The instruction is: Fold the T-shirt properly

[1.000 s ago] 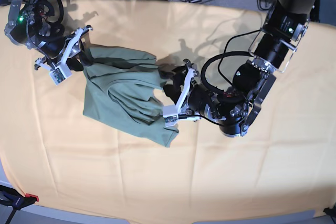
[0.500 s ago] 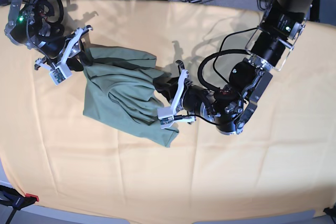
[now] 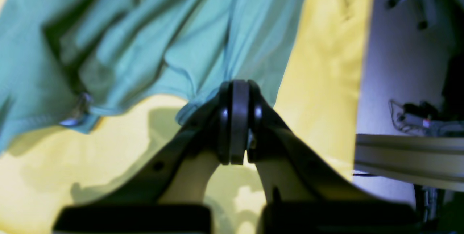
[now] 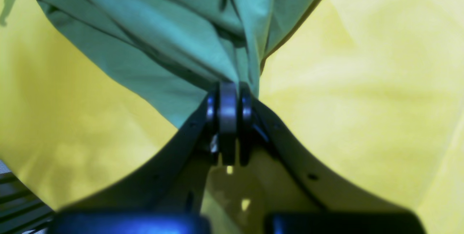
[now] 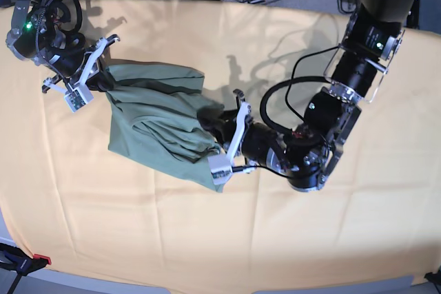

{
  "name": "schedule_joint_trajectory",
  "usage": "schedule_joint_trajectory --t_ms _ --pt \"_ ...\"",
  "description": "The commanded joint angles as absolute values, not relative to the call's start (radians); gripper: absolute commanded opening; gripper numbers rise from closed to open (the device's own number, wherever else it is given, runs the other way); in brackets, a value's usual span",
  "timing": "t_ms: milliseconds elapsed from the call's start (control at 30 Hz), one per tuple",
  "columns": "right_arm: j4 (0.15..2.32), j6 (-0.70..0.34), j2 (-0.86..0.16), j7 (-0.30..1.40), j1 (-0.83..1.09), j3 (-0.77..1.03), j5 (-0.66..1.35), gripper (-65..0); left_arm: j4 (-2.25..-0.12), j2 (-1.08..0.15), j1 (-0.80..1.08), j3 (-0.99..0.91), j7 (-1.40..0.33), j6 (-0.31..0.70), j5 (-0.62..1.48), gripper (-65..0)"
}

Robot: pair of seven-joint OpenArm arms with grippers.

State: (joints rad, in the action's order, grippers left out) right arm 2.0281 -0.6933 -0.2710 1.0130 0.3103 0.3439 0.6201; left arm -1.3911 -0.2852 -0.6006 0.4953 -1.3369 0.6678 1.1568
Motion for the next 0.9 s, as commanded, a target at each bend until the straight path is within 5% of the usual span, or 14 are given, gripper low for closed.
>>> schedule_joint_trajectory --t_ms 0,300,867 --pt "2.045 -0.698 -0.283 0.994 0.305 0.349 0.628 -65.0 -1.408 -0.286 -0.639 0.459 -1.338 0.664 1.201 -65.0" --pt "2.045 -0.698 -0.283 0.994 0.308 0.349 0.65 -65.0 -1.407 -0.288 -0.589 0.241 -1.345 0.649 1.242 -65.0" --pt "2.045 -0.698 -0.286 1.116 0.308 0.348 0.816 -65.0 -1.421 -0.286 -0.446 0.231 -1.396 0.68 1.484 -65.0"
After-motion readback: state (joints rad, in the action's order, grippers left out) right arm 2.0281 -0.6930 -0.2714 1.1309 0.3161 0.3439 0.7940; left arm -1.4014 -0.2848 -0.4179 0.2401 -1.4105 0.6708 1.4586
